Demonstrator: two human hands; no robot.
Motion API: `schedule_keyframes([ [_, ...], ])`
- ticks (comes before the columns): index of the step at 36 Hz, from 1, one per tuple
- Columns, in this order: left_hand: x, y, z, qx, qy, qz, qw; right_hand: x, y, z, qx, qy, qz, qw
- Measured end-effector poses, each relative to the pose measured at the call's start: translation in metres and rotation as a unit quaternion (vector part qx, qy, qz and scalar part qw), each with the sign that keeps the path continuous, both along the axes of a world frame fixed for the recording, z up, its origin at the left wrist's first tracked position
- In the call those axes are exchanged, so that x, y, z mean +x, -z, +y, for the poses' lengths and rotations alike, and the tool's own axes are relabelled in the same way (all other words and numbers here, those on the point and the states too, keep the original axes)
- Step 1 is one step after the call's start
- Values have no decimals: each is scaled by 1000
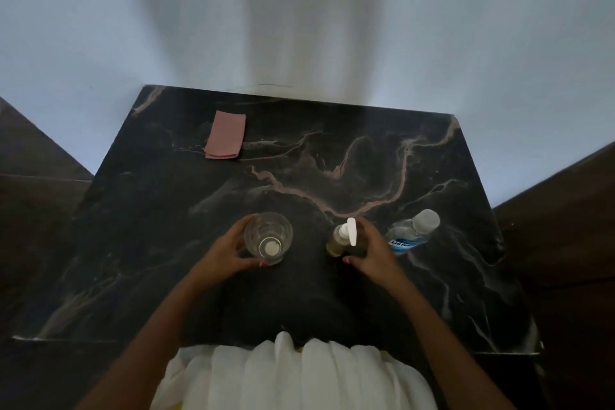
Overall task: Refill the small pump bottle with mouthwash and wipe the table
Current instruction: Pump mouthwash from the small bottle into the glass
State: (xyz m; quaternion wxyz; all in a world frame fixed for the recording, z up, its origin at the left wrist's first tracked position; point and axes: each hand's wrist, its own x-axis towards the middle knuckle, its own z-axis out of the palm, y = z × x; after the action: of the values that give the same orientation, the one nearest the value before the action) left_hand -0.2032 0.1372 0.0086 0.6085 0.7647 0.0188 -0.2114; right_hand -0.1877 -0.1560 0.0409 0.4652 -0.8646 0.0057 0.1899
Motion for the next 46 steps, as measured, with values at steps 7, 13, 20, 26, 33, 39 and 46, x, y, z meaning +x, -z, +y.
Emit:
schedule_keyframes([
  [7, 0, -2, -2, -7, -15, -8, 1000, 17, 11, 4, 8, -29, 8, 1000],
  [13, -1, -3, -3, -15, -13, -13, 1000, 20, 18, 6, 42, -43, 5, 998],
  [20, -2, -5, -4, -15, -15, -2, 1000, 16, 23, 8, 31, -25, -51, 998],
  [26, -3, -7, -5, -15, -14, -5, 1000, 14, 15, 15, 19, 0, -77, 997],
  [33, -3, -7, -6, -26, -16, -9, 999, 11, -4, 31, 26, -12, -187, 982],
  [39, -4, -8, -4, -19, -8, -14, 1000, 8, -6, 44, 66, -40, -253, 964],
  [46, -4, -6, -3, -20, -3, -12, 1000, 1, -1, 58, 27, -74, -224, 971],
])
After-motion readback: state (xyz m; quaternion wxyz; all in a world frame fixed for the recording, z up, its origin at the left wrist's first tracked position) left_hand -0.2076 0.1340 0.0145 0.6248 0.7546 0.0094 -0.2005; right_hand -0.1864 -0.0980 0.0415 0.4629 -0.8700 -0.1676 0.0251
